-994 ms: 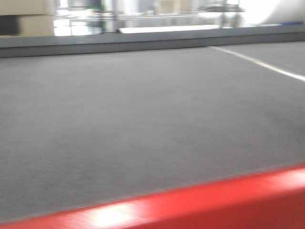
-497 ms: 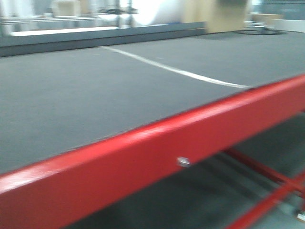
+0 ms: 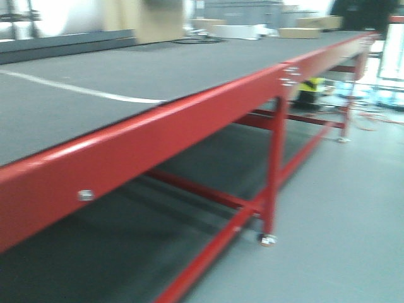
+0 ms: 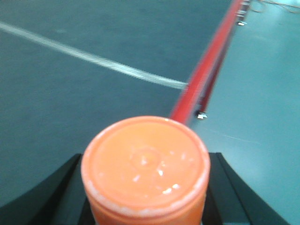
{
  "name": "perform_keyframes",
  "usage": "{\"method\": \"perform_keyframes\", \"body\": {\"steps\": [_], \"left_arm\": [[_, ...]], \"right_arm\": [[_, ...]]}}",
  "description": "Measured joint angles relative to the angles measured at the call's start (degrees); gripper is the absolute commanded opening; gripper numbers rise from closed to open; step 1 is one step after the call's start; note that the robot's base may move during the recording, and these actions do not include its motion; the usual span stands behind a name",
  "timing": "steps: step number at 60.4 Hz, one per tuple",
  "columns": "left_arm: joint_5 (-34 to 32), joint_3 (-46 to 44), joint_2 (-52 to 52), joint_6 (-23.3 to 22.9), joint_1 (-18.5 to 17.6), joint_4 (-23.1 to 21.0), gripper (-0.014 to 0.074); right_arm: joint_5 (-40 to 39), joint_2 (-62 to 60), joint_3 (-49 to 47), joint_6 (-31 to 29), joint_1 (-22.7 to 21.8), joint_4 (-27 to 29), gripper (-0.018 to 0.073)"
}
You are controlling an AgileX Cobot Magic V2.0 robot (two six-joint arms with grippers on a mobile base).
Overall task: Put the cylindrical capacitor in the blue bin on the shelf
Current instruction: 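Drive the base away from the table toward the blue-bin shelf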
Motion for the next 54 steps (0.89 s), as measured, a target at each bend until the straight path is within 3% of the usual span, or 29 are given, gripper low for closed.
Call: {"method": "perform_keyframes", "body": {"steps": [54], "left_arm": [[0.0,0.0,0.0,0.0,0.0,0.0,-0.0111]], "right_arm": [[0.12,0.0,0.0,0.0,0.0,0.0,-0.0099]]}}
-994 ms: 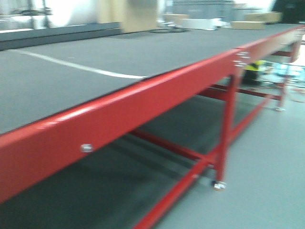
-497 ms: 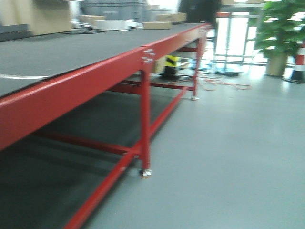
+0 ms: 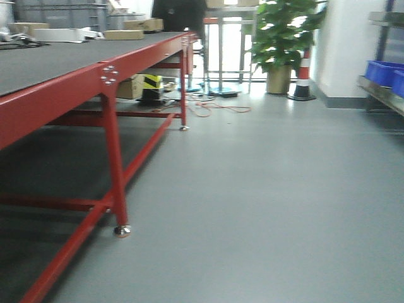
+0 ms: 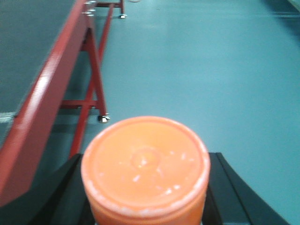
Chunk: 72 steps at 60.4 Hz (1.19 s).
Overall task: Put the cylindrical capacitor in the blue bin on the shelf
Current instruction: 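Drive the base away from the table toward the blue-bin shelf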
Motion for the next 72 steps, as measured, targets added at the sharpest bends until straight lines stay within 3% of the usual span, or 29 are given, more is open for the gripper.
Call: {"method": "perform_keyframes", "body": {"steps": [72], "left_arm": [[0.0,0.0,-0.09,0.0,0.0,0.0,-0.0111]], "right_arm": [[0.11,0.0,0.0,0.0,0.0,0.0,-0.0099]]}}
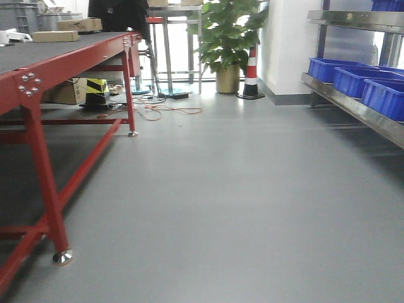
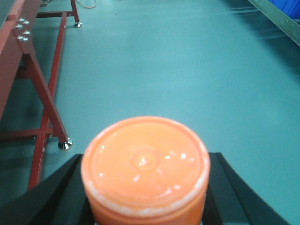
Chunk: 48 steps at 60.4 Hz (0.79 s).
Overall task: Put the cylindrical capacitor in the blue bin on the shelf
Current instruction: 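Drive the base away from the table toward the blue-bin shelf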
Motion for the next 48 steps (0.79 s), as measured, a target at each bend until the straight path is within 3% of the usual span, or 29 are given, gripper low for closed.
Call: {"method": "perform_keyframes", "body": {"steps": [48], "left_arm": [[0.0,0.0,0.0,0.0,0.0,0.0,-0.0111]], "right_arm": [[0.0,0.0,0.0,0.0,0.0,0.0,-0.0099]]}}
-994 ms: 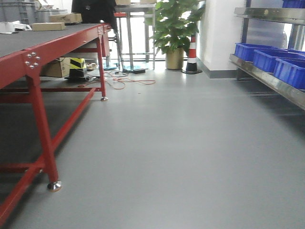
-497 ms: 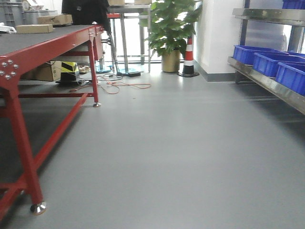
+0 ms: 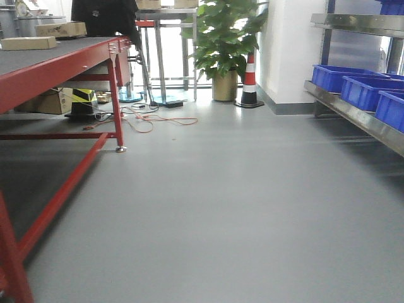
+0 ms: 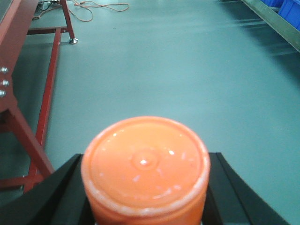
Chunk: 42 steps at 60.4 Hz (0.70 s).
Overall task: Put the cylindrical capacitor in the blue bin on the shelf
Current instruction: 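Drive the base away from the table toward the blue-bin shelf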
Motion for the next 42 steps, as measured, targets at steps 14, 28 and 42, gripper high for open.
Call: {"method": "perform_keyframes", "body": {"steps": [14,28,42], "left_arm": [[0.0,0.0,0.0,0.0,0.0,0.0,-0.0111],[0.0,0.0,0.0,0.0,0.0,0.0,-0.0111],[0.0,0.0,0.0,0.0,0.0,0.0,-0.0111]], "right_arm": [[0.0,0.0,0.0,0.0,0.0,0.0,-0.0099],[0.0,0.0,0.0,0.0,0.0,0.0,-0.0099],[0.0,0.0,0.0,0.0,0.0,0.0,-0.0099]]}}
